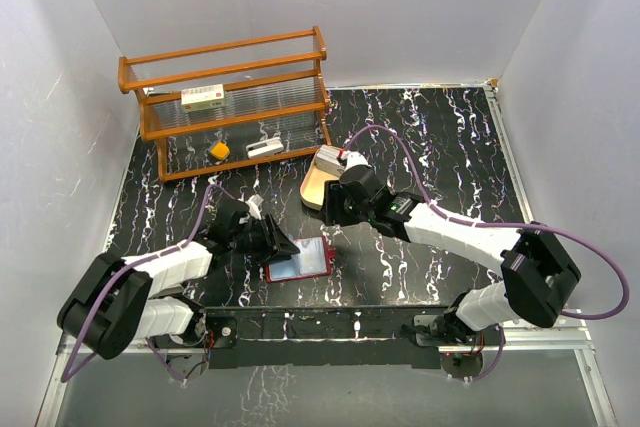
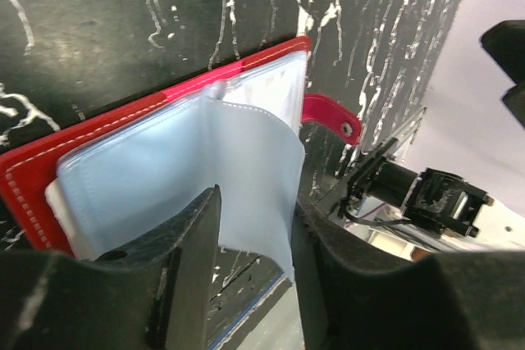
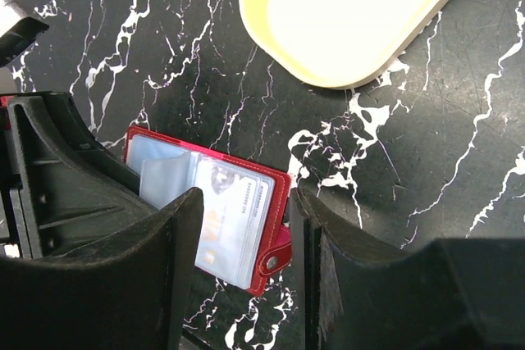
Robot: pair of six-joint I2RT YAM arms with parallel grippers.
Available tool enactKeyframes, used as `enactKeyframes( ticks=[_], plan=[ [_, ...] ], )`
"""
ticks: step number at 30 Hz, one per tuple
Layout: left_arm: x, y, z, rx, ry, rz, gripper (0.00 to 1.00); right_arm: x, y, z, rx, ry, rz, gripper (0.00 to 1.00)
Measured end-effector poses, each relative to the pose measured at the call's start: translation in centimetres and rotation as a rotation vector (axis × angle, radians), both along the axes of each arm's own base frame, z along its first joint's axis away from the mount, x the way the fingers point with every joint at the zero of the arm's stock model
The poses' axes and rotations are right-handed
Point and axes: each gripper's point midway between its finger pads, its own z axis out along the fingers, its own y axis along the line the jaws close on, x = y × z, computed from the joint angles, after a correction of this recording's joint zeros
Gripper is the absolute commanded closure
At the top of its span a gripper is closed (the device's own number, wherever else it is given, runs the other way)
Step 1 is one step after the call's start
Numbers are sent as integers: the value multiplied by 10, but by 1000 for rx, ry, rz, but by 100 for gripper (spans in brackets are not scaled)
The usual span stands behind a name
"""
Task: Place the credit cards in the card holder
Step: Turn over the card slot in the card holder, then pick up the credit card from the storage box.
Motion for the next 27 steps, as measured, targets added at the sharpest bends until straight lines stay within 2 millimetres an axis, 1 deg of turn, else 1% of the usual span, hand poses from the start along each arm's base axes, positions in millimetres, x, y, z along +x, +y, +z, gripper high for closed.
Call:
enactKeyframes(
  ticks=[4, 7, 9, 13, 16, 18, 20, 21, 24, 27],
  plan=[
    [1, 12, -2, 77, -6, 31, 50, 2, 2, 0, -2, -11, 10, 52],
    [6, 19, 9, 112, -56, 57, 47, 10, 0, -4, -50, -35, 11, 50],
    [8, 25, 14, 135, -83, 75, 46, 20, 0, -2, -92, -68, 17, 49],
    [9, 36, 17, 186, -112, 103, 42, 46, -3, 12, -160, -157, 18, 46],
    [8, 43, 15, 230, -105, 108, 35, 73, -12, 23, -223, -229, 4, 45],
    [7, 46, 15, 254, -106, 105, 18, 91, -20, 26, -282, -270, -6, 42],
    [8, 48, 19, 268, -120, 99, 3, 107, -27, 27, -350, -304, -4, 41],
    [9, 49, 22, 270, -128, 98, 2, 115, -30, 26, -383, -319, 0, 40],
    [9, 49, 31, 265, -159, 90, 1, 134, -34, 21, -471, -350, 27, 39],
    [9, 50, 39, 261, -188, 81, 1, 146, -34, 14, -536, -366, 66, 38]
  ],
)
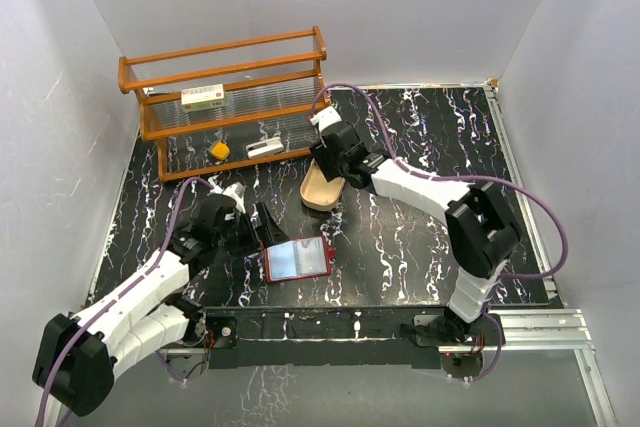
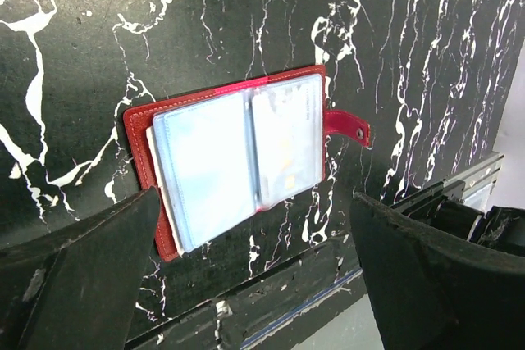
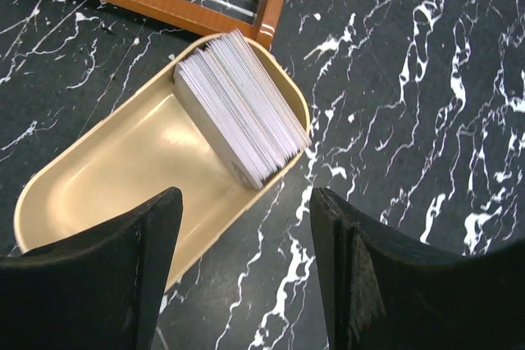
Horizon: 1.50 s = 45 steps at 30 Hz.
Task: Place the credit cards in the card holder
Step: Pick up the credit card from the storage box.
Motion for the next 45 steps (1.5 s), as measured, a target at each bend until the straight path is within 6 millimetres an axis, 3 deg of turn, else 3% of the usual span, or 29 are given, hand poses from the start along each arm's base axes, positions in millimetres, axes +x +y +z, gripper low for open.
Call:
enactKeyframes(
  ticks=[5, 12, 19, 25, 45],
  plan=[
    [-2, 3, 15, 5, -41, -18, 1, 20, 6, -14, -86, -1, 42, 40],
    [-4, 6, 31, -12, -103, -17, 1, 29, 11, -35, -170, 25, 99, 43],
    [-4, 7, 27, -2, -85, -17, 1, 42, 12, -45, -238, 23, 105, 44],
    [-4, 7, 26, 1, -79, -18, 1, 45, 0, -57, -322, 25, 79, 47],
    [-4, 6, 25, -3, -73, -14, 2, 44, -2, -55, -361, 26, 79, 56]
  ],
)
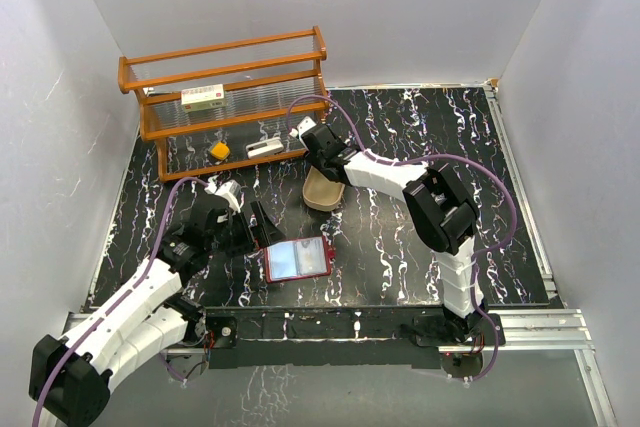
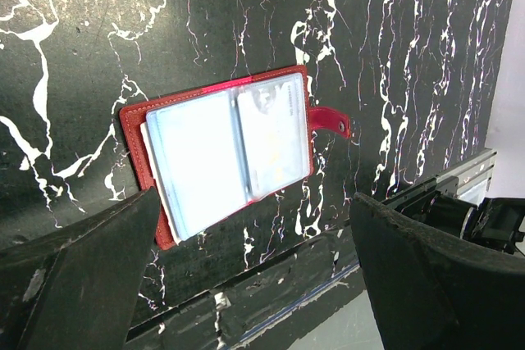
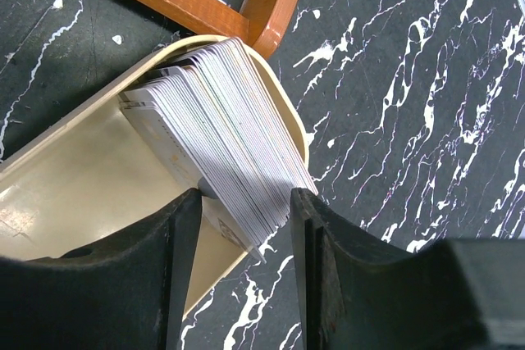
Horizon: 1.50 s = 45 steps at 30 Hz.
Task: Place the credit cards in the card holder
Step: Pick up the credit card from the storage box.
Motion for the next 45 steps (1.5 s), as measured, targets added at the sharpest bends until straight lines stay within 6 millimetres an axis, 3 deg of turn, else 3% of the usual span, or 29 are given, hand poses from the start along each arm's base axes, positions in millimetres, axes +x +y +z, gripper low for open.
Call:
enactKeyframes(
  ticks=[7, 29, 37, 45],
  plan=[
    [-1, 0, -6, 1, 11, 1, 2, 0, -1, 0, -7, 2, 1, 62],
    [-5, -1, -22, 2, 59, 2, 10, -1, 0, 1, -14, 11, 14, 67],
    [-11, 0, -45, 38, 145, -1, 12, -1, 1, 6, -8, 9, 18, 69],
    [-12, -1, -47, 31, 148, -1, 17, -2, 0, 12, -7, 5, 20, 74]
  ],
)
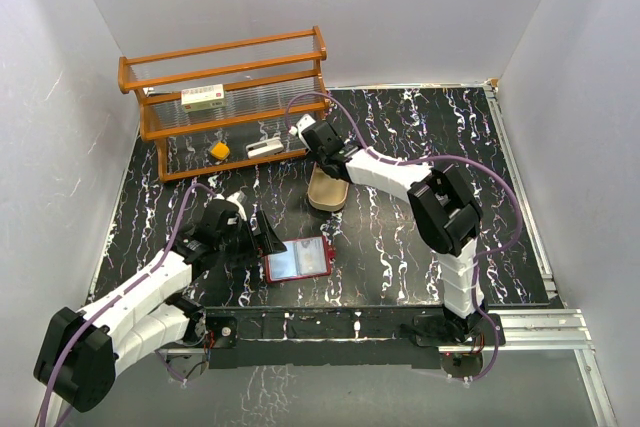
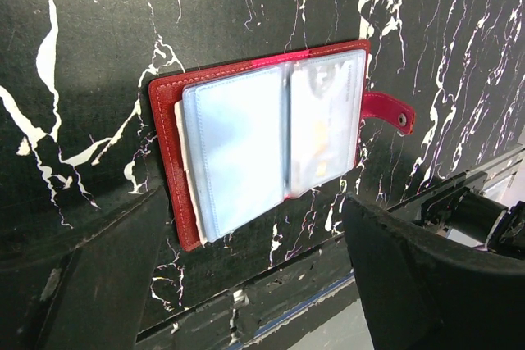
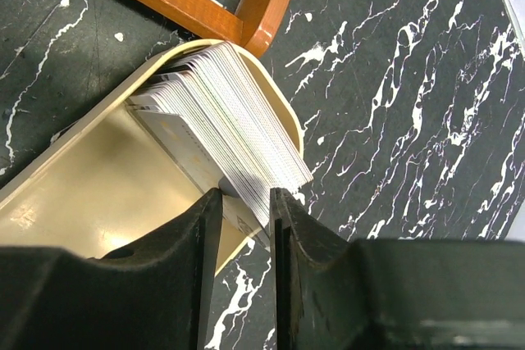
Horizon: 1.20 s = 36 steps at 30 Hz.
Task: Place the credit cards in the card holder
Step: Pick up the credit card from the storage box.
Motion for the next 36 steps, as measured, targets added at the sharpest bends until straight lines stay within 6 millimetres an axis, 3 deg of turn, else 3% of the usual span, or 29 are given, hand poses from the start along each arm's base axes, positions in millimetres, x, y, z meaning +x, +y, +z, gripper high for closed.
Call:
enactKeyframes(
  ticks=[4, 9, 13, 20, 23, 27, 32, 36],
  plan=[
    [0, 0, -1, -1, 5, 1, 22, -2, 0, 6, 8, 3, 5, 80],
    [-1, 0, -4, 6, 23, 4, 25, -9, 2, 19, 40, 12, 22, 100],
    [-2, 0, -7, 8, 38, 10, 32, -20, 10, 28, 83, 38, 50, 100],
    [-3, 0, -7, 5, 45, 12, 48, -44, 14, 69, 238, 36, 81, 100],
    [-4, 1, -7, 9, 50, 11, 60, -56, 18, 92, 338, 38, 84, 100],
    [-4, 1, -8, 9, 52, 12, 90, -79, 23, 114, 494, 66, 68, 100],
    [-4, 0, -7, 7, 48, 11, 100, -121, 28, 117, 690, 181, 39, 100],
    [-3, 0, -12, 14, 60, 11, 100, -151, 40, 109, 853, 308, 14, 100]
  ],
)
